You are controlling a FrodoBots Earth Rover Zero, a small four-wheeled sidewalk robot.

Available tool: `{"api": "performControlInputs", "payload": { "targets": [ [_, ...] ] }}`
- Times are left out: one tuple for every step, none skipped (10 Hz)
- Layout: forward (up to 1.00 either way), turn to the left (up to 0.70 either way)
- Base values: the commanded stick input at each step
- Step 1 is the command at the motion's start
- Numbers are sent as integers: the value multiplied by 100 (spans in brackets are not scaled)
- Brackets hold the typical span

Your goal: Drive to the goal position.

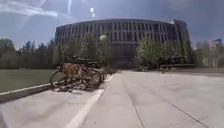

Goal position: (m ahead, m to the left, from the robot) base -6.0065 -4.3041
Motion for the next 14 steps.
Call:
{"api": "performControlInputs", "payload": {
  "targets": [
    [70,-1],
    [70,-1],
    [70,-1],
    [70,-4],
    [70,-19],
    [70,-33],
    [70,-33],
    [70,-33],
    [70,-33],
    [70,-33],
    [70,-32],
    [70,-29],
    [70,-6],
    [70,-1]
  ]
}}
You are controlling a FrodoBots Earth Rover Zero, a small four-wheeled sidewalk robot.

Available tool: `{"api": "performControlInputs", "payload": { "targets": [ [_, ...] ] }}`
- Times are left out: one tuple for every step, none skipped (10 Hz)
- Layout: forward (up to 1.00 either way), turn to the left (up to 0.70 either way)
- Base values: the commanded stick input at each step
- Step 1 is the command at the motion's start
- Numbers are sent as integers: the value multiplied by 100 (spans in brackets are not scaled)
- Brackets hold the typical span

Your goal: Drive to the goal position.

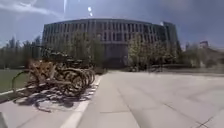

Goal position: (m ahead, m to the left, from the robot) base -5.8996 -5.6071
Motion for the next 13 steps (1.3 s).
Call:
{"api": "performControlInputs", "payload": {
  "targets": [
    [70,-1],
    [70,-1],
    [70,-1],
    [70,-1],
    [70,-1],
    [70,-1],
    [70,-1],
    [70,-1],
    [70,-1],
    [70,-1],
    [70,-1],
    [70,-1],
    [70,-1]
  ]
}}
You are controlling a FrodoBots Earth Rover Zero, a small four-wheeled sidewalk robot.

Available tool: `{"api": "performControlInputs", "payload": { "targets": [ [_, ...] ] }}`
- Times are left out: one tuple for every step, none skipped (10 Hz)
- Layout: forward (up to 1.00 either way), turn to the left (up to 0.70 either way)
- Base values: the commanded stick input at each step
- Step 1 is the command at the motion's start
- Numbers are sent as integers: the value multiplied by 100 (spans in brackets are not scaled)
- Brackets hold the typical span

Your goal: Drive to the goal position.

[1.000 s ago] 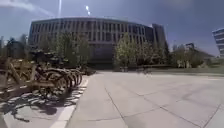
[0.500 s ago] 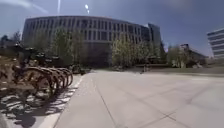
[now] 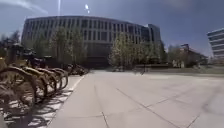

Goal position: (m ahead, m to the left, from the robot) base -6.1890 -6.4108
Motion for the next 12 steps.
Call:
{"api": "performControlInputs", "payload": {
  "targets": [
    [70,-1],
    [70,-1],
    [70,-1],
    [70,-1],
    [70,-1],
    [70,-1],
    [70,-1],
    [70,-1],
    [70,-1],
    [70,-1],
    [70,-1],
    [70,-1]
  ]
}}
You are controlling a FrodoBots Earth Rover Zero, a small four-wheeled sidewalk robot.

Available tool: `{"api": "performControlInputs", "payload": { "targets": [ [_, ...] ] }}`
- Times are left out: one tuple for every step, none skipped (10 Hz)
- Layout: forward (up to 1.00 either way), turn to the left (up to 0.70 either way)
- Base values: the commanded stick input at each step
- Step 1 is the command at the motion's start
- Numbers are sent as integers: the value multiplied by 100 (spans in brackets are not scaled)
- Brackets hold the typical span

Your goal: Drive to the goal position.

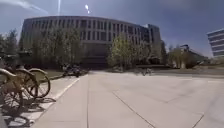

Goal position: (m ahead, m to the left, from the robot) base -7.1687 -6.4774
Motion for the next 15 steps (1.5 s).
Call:
{"api": "performControlInputs", "payload": {
  "targets": [
    [70,-1],
    [70,-1],
    [70,-1],
    [70,-1],
    [70,-1],
    [70,-1],
    [70,-1],
    [70,-2],
    [70,-10],
    [70,-32],
    [70,-32],
    [70,-32],
    [70,-31],
    [70,-31],
    [70,-31]
  ]
}}
